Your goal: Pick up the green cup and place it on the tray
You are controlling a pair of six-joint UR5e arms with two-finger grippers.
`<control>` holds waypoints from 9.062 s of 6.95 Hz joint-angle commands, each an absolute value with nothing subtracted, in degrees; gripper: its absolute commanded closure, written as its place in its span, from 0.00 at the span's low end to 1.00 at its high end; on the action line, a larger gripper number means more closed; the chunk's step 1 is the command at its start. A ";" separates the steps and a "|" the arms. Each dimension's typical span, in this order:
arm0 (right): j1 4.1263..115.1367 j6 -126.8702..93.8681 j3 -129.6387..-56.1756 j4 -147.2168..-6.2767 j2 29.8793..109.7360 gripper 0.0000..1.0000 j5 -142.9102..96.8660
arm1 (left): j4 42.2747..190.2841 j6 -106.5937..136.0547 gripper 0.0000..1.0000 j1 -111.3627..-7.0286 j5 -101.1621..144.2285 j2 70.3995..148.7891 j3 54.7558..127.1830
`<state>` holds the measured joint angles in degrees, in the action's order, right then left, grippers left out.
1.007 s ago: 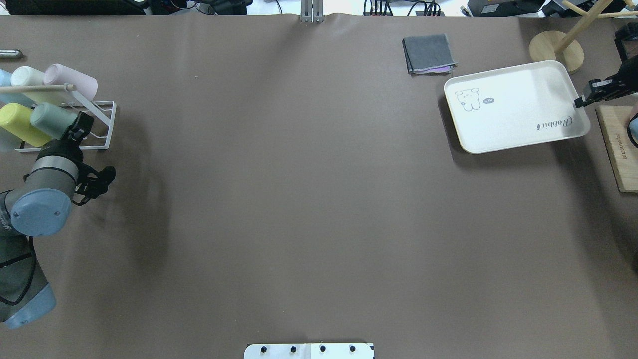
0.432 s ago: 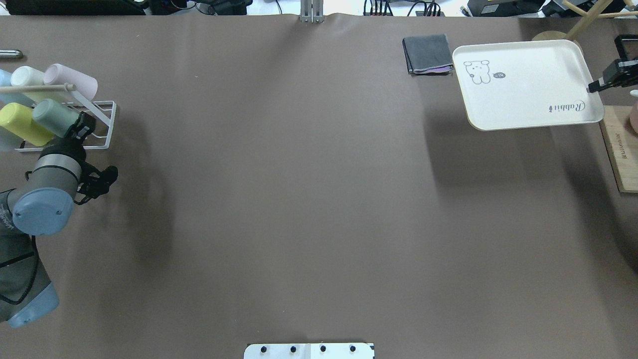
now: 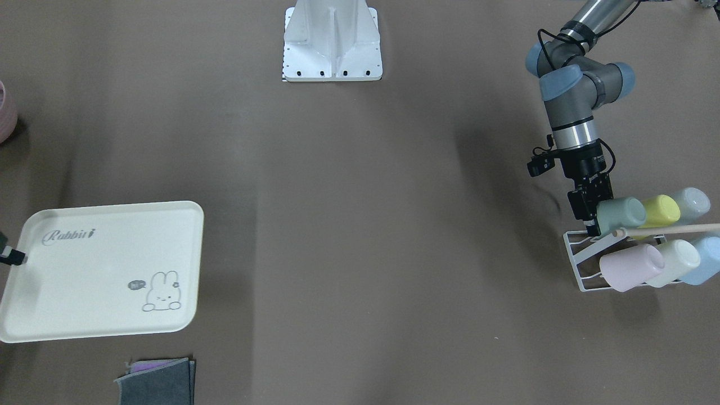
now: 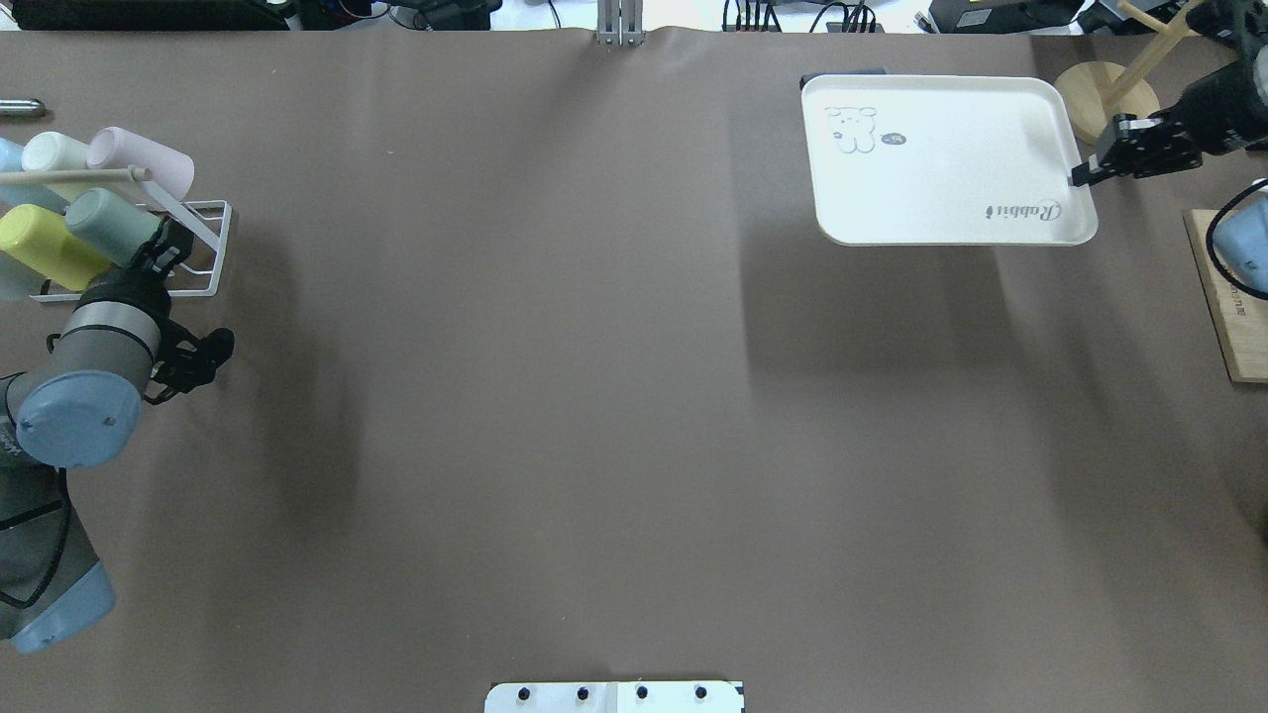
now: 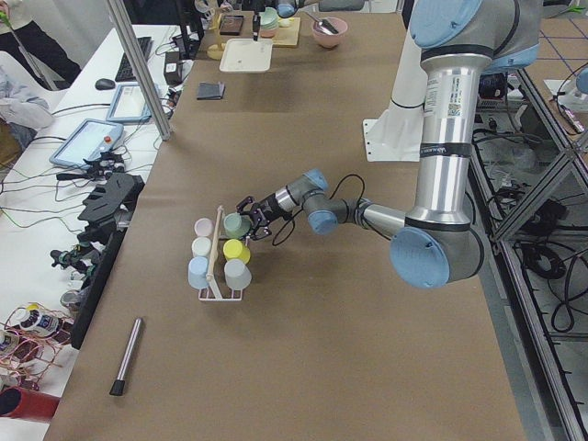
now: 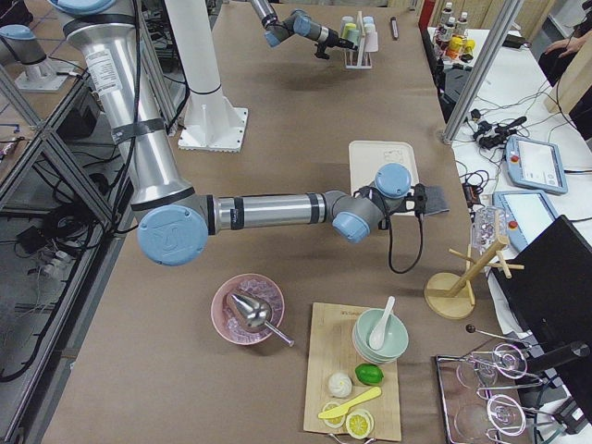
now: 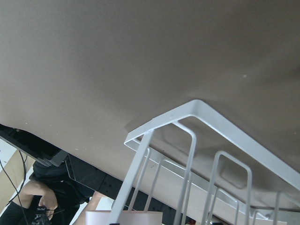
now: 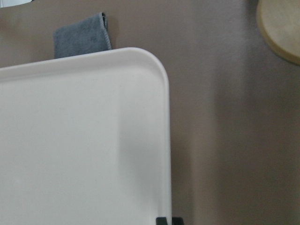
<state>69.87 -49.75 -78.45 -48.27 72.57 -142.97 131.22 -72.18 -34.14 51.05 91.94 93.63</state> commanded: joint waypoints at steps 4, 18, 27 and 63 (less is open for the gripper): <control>46.53 -67.49 -84.99 -48.95 64.61 1.00 -120.79 | 131.22 -76.37 0.27 -35.51 51.06 88.08 99.39; 36.21 -73.74 -84.11 -48.78 62.93 1.00 -113.99 | 137.81 -53.59 0.25 -39.38 66.94 94.54 106.97; 49.00 -71.50 -85.60 -49.22 66.08 0.00 -120.12 | 151.39 1.02 0.25 -27.79 75.33 118.71 83.64; 89.65 -9.49 -98.88 -84.81 96.41 0.00 -135.88 | 163.13 31.03 0.03 -23.46 64.95 132.46 70.28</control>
<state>89.39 -9.49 -98.82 -84.81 96.10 -135.87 163.53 31.20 -22.69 64.61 133.07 67.71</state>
